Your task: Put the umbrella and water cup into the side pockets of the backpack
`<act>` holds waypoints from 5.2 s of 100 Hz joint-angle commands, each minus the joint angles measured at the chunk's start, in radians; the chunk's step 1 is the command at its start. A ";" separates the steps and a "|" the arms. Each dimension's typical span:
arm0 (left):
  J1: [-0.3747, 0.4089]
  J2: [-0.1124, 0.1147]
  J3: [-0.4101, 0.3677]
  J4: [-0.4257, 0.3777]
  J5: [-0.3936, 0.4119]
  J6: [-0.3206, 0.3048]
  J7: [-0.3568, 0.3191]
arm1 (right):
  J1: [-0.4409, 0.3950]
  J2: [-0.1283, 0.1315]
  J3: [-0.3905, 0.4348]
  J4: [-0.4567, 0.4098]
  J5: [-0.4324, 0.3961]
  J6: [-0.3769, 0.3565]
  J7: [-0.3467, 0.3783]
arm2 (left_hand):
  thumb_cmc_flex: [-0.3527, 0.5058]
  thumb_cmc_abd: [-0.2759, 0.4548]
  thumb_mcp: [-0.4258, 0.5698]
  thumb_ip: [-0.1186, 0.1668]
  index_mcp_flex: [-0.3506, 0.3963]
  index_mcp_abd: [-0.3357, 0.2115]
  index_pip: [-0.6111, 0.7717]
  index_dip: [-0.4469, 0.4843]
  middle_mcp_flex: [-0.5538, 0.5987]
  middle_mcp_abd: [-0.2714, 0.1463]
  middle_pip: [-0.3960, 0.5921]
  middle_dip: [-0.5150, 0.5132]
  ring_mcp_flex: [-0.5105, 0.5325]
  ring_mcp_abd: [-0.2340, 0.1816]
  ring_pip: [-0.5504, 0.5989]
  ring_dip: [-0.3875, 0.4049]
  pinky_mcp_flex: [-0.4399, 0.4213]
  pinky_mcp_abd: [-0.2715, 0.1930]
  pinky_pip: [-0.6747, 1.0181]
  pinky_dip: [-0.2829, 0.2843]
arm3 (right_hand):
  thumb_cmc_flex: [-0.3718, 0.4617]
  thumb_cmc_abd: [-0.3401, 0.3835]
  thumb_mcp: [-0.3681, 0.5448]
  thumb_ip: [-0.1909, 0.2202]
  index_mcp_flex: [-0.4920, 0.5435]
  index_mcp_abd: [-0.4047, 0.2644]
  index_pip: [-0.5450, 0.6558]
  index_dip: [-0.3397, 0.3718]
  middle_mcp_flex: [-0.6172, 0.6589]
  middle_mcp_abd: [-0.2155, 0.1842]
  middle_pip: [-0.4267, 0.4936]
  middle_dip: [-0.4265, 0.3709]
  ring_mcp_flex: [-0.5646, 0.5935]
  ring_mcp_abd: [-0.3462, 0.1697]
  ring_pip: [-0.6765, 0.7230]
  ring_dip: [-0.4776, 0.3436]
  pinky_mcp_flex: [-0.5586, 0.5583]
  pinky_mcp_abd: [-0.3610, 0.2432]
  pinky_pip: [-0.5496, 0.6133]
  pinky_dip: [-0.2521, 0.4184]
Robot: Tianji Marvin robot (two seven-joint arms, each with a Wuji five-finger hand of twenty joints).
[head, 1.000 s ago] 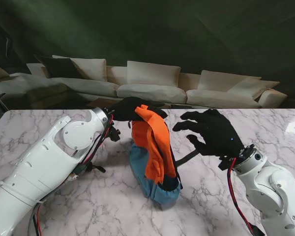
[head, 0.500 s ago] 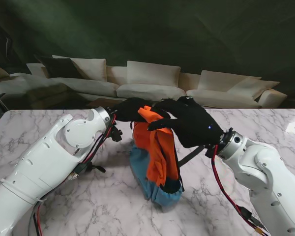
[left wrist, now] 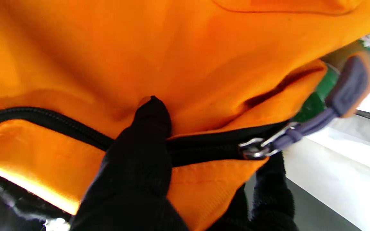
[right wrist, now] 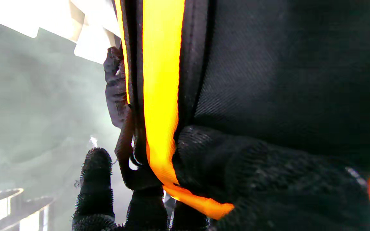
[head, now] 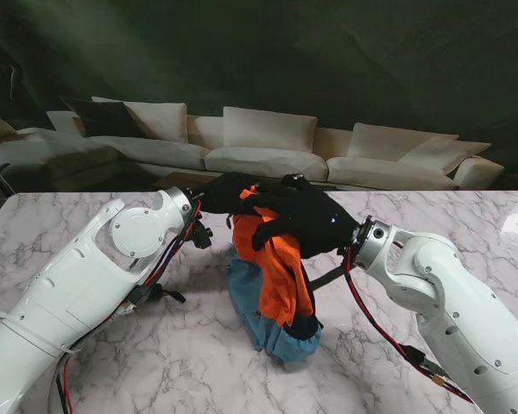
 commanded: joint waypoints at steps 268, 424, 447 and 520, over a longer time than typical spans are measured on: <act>0.192 0.026 -0.081 -0.169 0.233 -0.035 0.056 | 0.020 -0.011 -0.055 -0.014 -0.096 0.239 -0.133 | -0.126 0.206 -0.198 0.114 -0.417 0.214 -0.509 -0.413 -0.348 0.180 -0.233 -0.271 -0.071 -0.018 -0.030 -0.166 0.122 -0.127 0.115 -0.030 | -0.177 0.008 -0.342 -0.154 0.245 0.215 0.262 -0.282 1.133 -0.013 0.644 0.470 0.937 -0.078 0.828 0.424 0.568 -0.057 0.533 0.236; 0.201 0.030 -0.092 -0.159 0.172 -0.008 0.017 | 0.005 -0.003 0.058 0.041 0.210 0.222 0.240 | 0.088 0.176 -0.078 0.112 -0.002 -0.047 0.097 -0.152 0.146 -0.017 0.003 -0.082 0.197 -0.057 0.136 -0.124 0.277 -0.134 0.293 -0.034 | -0.229 -0.021 -0.439 -0.037 -0.256 0.444 -0.169 0.180 0.389 0.091 0.267 0.126 0.672 -0.030 0.381 0.321 0.599 -0.058 0.485 0.329; 0.209 0.032 -0.096 -0.165 0.165 -0.009 0.009 | -0.003 -0.016 0.043 0.037 0.309 0.205 0.215 | 0.088 0.176 -0.078 0.113 -0.003 -0.041 0.090 -0.154 0.149 -0.017 -0.001 -0.084 0.197 -0.055 0.130 -0.125 0.276 -0.131 0.292 -0.030 | -0.013 0.049 -0.378 -0.210 0.150 0.304 0.293 -0.212 0.973 0.099 0.452 0.260 0.939 -0.027 0.997 0.487 0.972 -0.023 0.860 0.287; 0.241 0.068 -0.181 -0.157 0.285 -0.075 -0.067 | -0.093 -0.011 0.079 -0.057 0.235 0.258 0.221 | -0.167 0.237 -0.210 0.112 -0.255 0.048 -0.438 -0.305 -0.384 0.130 -0.233 -0.193 -0.350 0.073 -0.140 -0.151 -0.161 -0.086 -0.242 -0.146 | -0.018 0.034 -0.334 -0.206 0.225 0.321 0.276 -0.194 1.040 0.103 0.427 0.321 0.936 -0.024 1.143 0.490 1.068 -0.057 0.969 0.252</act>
